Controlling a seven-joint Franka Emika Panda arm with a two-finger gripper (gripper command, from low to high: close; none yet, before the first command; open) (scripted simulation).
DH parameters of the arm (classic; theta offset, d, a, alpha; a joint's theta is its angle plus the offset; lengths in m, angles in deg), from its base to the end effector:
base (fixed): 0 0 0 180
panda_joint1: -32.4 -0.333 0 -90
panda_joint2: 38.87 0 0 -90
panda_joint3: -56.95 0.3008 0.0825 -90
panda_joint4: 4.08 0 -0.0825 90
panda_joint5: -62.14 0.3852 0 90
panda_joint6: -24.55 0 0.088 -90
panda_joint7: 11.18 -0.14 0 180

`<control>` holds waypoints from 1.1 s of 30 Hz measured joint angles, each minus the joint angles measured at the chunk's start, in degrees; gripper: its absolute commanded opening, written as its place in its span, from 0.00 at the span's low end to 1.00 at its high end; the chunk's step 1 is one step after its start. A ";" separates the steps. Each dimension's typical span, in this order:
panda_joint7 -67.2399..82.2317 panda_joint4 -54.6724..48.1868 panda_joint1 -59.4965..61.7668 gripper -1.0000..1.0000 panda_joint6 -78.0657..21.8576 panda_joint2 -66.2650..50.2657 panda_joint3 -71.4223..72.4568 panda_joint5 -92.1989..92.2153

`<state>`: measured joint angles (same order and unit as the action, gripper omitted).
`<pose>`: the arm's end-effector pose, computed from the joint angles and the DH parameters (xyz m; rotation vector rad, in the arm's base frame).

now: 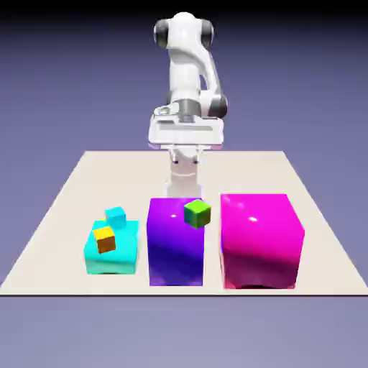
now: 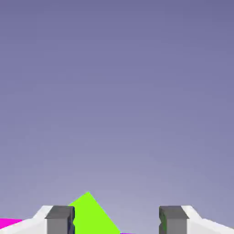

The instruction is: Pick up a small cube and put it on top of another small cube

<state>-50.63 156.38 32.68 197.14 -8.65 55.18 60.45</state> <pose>0.4264 -0.0125 0.4043 -2.5653 0.9340 -1.0007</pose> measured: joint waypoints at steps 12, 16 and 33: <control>26.29 -10.29 5.18 0.50 -17.82 -24.41 -24.77 -8.56; 35.21 -13.00 6.60 0.50 -23.11 -32.33 -32.51 -11.72; 44.92 -6.57 20.26 0.00 -5.82 -50.67 -24.27 -18.44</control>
<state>-5.71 149.81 52.93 191.33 -59.32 30.91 42.01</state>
